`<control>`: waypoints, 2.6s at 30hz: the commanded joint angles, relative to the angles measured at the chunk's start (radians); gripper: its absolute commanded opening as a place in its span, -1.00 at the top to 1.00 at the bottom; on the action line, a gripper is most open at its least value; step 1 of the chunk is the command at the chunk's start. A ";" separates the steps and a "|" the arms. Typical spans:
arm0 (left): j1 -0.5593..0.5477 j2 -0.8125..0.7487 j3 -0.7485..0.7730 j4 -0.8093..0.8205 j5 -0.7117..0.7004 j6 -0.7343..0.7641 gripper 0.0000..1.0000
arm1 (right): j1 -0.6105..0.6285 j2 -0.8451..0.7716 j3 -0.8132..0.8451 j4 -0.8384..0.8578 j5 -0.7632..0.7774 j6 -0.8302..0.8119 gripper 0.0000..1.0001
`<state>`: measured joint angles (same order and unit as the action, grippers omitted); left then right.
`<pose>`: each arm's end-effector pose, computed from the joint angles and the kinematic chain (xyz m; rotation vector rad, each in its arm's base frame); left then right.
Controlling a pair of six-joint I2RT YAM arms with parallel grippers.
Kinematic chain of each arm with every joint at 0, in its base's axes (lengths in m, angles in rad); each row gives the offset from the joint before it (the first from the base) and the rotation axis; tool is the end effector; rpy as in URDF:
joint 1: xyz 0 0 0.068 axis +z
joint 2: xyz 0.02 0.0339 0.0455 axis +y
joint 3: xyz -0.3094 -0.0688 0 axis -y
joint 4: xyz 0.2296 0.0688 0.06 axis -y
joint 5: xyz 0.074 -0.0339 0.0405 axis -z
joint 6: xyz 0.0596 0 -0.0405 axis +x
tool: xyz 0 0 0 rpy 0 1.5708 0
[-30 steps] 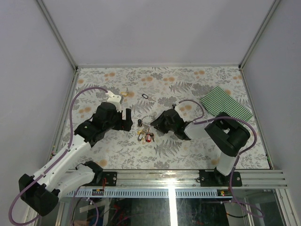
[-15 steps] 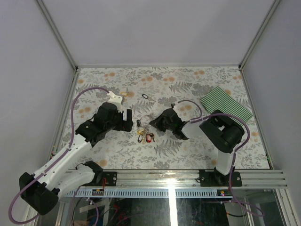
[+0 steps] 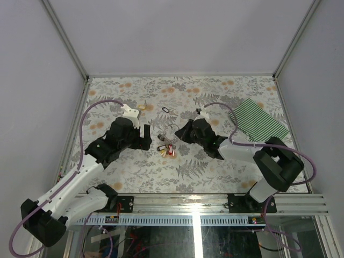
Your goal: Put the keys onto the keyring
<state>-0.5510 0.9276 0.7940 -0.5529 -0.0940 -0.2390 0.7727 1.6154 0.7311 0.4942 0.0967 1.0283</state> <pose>0.1504 -0.0859 0.3054 0.3031 2.2528 -0.3153 0.2539 0.2395 0.2323 0.3387 2.0959 1.0505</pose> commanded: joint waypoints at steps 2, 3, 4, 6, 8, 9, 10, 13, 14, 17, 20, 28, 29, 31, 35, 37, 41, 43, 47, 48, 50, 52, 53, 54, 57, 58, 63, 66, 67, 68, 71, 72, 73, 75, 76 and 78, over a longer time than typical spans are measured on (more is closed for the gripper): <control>-0.006 -0.071 0.008 0.042 -0.009 -0.017 -0.79 | 0.008 -0.176 0.036 -0.122 0.018 -0.287 1.00; -0.006 -0.083 0.009 0.045 -0.010 -0.020 -0.79 | 0.009 -0.212 0.040 -0.172 0.021 -0.338 1.00; -0.006 -0.098 0.014 0.050 -0.012 -0.024 -0.80 | 0.010 -0.247 0.044 -0.212 0.026 -0.389 1.00; -0.006 -0.130 0.018 0.066 -0.014 -0.033 -0.82 | 0.009 -0.332 0.049 -0.290 0.045 -0.494 1.00; -0.006 -0.159 0.026 0.090 -0.012 -0.034 -0.85 | 0.009 -0.420 0.055 -0.367 0.057 -0.581 1.00; -0.007 -0.170 0.032 0.096 -0.007 -0.032 -0.86 | 0.010 -0.465 0.059 -0.400 0.059 -0.622 1.00; -0.006 -0.180 0.038 0.106 -0.003 -0.030 -0.87 | 0.009 -0.508 0.065 -0.435 0.060 -0.658 1.00; -0.006 -0.198 0.061 0.141 0.028 -0.019 -0.87 | 0.009 -0.641 0.091 -0.524 0.039 -0.767 1.00; -0.006 -0.200 0.071 0.150 0.038 -0.017 -0.87 | 0.010 -0.679 0.097 -0.542 0.024 -0.806 1.00; -0.007 -0.195 0.104 0.180 0.071 -0.016 -0.87 | 0.009 -0.778 0.127 -0.597 -0.020 -0.906 1.00; -0.006 -0.179 0.141 0.205 0.127 -0.017 -0.87 | 0.010 -0.823 0.224 -0.722 -0.084 -0.980 1.00; -0.006 -0.169 0.185 0.314 0.316 0.008 -0.87 | 0.010 -0.829 0.486 -1.049 -0.243 -1.125 1.00; -0.007 -0.171 0.189 0.332 0.353 0.020 -0.87 | 0.009 -0.830 0.507 -1.067 -0.260 -1.133 1.00; -0.008 -0.168 0.205 0.358 0.432 0.027 -0.87 | 0.009 -0.824 0.547 -1.103 -0.303 -1.145 1.00; -0.043 -0.164 0.231 0.430 0.561 0.003 -0.86 | 0.009 -0.797 0.623 -1.153 -0.438 -1.150 1.00; -0.079 -0.174 0.231 0.470 0.583 -0.005 -0.86 | 0.008 -0.790 0.654 -1.147 -0.496 -1.134 1.00; -0.127 -0.204 0.211 0.548 0.591 -0.004 -0.84 | 0.010 -0.778 0.701 -1.107 -0.582 -1.088 1.00; -0.136 -0.190 0.225 0.583 0.645 -0.001 -0.76 | 0.010 -0.761 0.731 -1.081 -0.640 -1.062 1.00; -0.147 -0.155 0.249 0.622 0.713 -0.017 -0.69 | 0.009 -0.754 0.742 -1.041 -0.662 -1.035 1.00; -0.149 -0.149 0.253 0.631 0.716 -0.019 -0.69 | 0.009 -0.750 0.742 -1.034 -0.666 -1.032 1.00; -0.154 -0.132 0.256 0.641 0.721 -0.019 -0.71 | 0.008 -0.747 0.739 -1.019 -0.674 -1.028 1.00; -0.160 -0.111 0.264 0.655 0.740 -0.023 -0.73 | 0.009 -0.742 0.734 -1.007 -0.680 -1.022 1.00; -0.164 -0.102 0.267 0.663 0.748 -0.029 -0.74 | 0.010 -0.739 0.732 -1.000 -0.684 -1.018 1.00; -0.171 -0.093 0.269 0.674 0.755 -0.034 -0.74 | 0.010 -0.737 0.729 -0.992 -0.686 -1.014 1.00; -0.202 -0.072 0.275 0.696 0.764 -0.042 -0.72 | 0.010 -0.736 0.714 -0.957 -0.684 -0.999 1.00; -0.214 -0.066 0.275 0.700 0.762 -0.042 -0.70 | 0.008 -0.736 0.711 -0.948 -0.681 -0.994 1.00; -0.260 -0.051 0.271 0.712 0.738 -0.048 -0.52 | 0.009 -0.730 0.695 -0.924 -0.670 -0.981 1.00; -0.274 -0.043 0.273 0.724 0.727 -0.054 -0.43 | 0.010 -0.730 0.684 -0.913 -0.672 -0.977 1.00; -0.278 -0.038 0.276 0.726 0.724 -0.055 -0.40 | 0.009 -0.729 0.679 -0.910 -0.671 -0.974 1.00; -0.283 -0.034 0.281 0.727 0.719 -0.054 -0.35 | 0.010 -0.729 0.676 -0.904 -0.671 -0.972 1.00; -0.297 -0.012 0.289 0.728 0.703 -0.051 -0.15 | 0.009 -0.731 0.666 -0.888 -0.680 -0.963 1.00; -0.302 -0.006 0.292 0.730 0.700 -0.052 -0.07 | 0.010 -0.731 0.664 -0.887 -0.684 -0.961 1.00; -0.306 0.000 0.294 0.734 0.695 -0.052 0.03 | 0.010 -0.731 0.663 -0.888 -0.686 -0.961 1.00; -0.314 0.011 0.300 0.737 0.688 -0.054 0.24 | 0.009 -0.733 0.659 -0.889 -0.687 -0.962 1.00; -0.318 0.015 0.301 0.737 0.686 -0.054 0.37 | 0.010 -0.736 0.655 -0.888 -0.687 -0.962 1.00; -0.324 0.021 0.305 0.736 0.680 -0.053 0.66 | 0.009 -0.743 0.648 -0.886 -0.684 -0.964 1.00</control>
<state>-0.8597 0.9409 1.0550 0.1200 0.6117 -0.2932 0.7780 0.8871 1.3830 -0.4816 -0.5694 0.0502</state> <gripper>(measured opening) 0.275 0.029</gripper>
